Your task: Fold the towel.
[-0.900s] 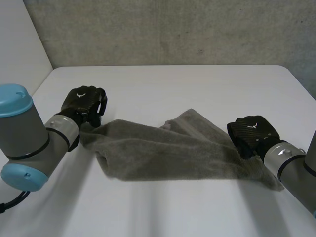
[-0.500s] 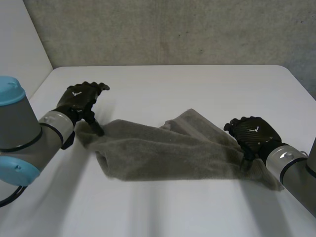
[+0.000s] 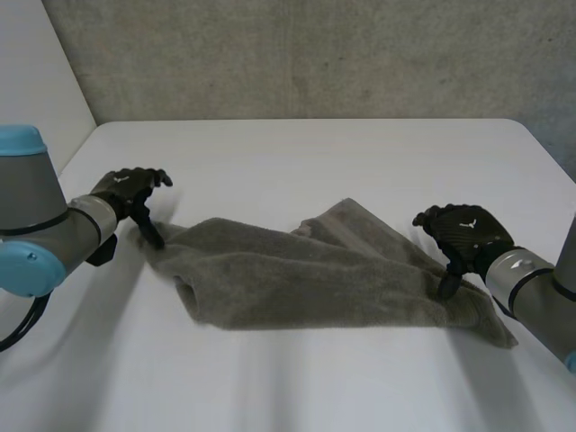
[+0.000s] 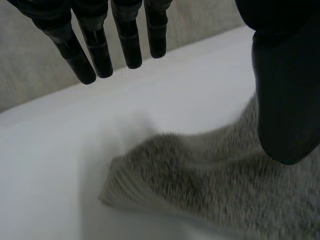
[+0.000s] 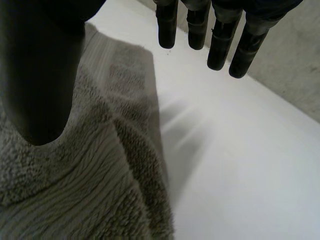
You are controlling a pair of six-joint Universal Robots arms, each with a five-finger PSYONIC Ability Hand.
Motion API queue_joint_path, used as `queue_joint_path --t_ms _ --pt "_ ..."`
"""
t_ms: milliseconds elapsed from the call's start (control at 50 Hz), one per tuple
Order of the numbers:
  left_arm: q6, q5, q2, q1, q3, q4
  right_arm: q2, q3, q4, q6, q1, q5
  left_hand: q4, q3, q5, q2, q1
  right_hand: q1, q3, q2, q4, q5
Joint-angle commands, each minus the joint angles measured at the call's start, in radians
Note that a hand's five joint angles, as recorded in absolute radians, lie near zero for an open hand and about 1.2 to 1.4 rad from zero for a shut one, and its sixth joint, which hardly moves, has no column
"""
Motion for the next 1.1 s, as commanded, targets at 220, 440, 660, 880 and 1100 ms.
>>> queue_joint_path --t_ms 220,440,660,880,1100 --pt "0.089 -0.018 -0.044 -0.004 -0.017 -0.005 0.137 -0.064 0.001 -0.005 -0.012 -0.054 0.570 0.570 0.389 0.572 0.569 0.553 0.542 0.538 0.530 0.548" --pt "0.069 0.002 0.086 -0.010 -0.106 -0.005 0.132 -0.058 0.027 -0.003 -0.011 -0.060 1.007 1.007 0.827 1.010 1.006 1.164 1.153 1.150 1.141 1.159" --pt "0.070 0.002 0.237 -0.046 -0.221 -0.008 -0.024 -0.055 0.247 -0.051 -0.047 -0.175 1.007 1.007 0.827 1.010 1.006 1.164 1.153 1.150 1.141 1.159" --pt "0.067 0.051 0.405 -0.124 -0.371 -0.071 -0.234 -0.006 0.554 -0.379 -0.153 -0.221 1.007 1.007 0.827 1.010 1.006 1.164 1.153 1.150 1.141 1.159" --pt "0.083 0.057 0.455 -0.195 -0.610 -0.075 -0.246 0.097 0.765 -0.729 -0.245 -0.218 1.007 1.007 0.827 1.010 1.006 1.164 1.153 1.150 1.141 1.159"
